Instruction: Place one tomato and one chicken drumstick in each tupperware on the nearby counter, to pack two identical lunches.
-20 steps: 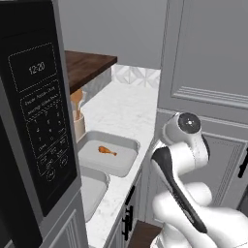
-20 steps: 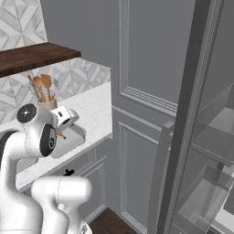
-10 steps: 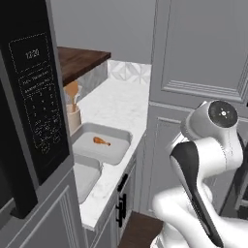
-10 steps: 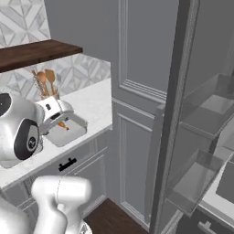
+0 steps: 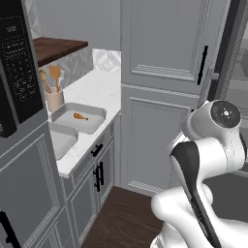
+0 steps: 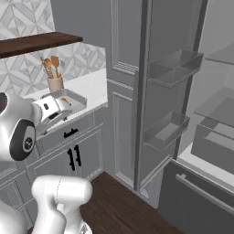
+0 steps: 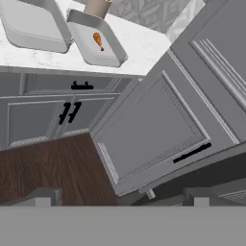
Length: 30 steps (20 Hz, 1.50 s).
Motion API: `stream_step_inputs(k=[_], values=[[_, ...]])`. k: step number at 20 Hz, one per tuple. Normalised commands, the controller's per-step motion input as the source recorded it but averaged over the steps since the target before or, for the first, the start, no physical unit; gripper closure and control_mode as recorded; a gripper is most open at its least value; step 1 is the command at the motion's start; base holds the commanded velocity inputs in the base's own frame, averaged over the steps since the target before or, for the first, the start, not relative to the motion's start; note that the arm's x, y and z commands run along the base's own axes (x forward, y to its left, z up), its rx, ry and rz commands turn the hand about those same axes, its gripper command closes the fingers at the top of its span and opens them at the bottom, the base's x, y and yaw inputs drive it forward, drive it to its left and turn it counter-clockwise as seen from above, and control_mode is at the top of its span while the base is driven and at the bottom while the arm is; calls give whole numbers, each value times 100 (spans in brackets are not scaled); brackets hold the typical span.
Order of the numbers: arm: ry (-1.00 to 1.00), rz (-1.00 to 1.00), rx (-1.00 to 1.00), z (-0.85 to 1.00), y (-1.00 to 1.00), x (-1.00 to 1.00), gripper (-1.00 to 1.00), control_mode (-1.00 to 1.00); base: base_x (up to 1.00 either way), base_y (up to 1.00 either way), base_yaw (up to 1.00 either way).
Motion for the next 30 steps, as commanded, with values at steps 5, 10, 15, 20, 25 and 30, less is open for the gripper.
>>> stream_step_inputs(k=[5, 10, 15, 20, 25, 30], values=[[0, 0, 0, 0, 0, 0, -100, 100, -93, -66, -28], [0, 0, 0, 0, 0, 0, -100, 100, -34, -64, -39], [0, 0, 0, 0, 0, 0, -100, 100, -9, -50, -38], [0, 0, 0, 0, 0, 0, -100, 100, 2, -5, -39], [0, 0, 0, 0, 0, 0, -100, 100, 24, 5, -30], [0, 0, 0, 0, 0, 0, -100, 100, 51, 21, -25]])
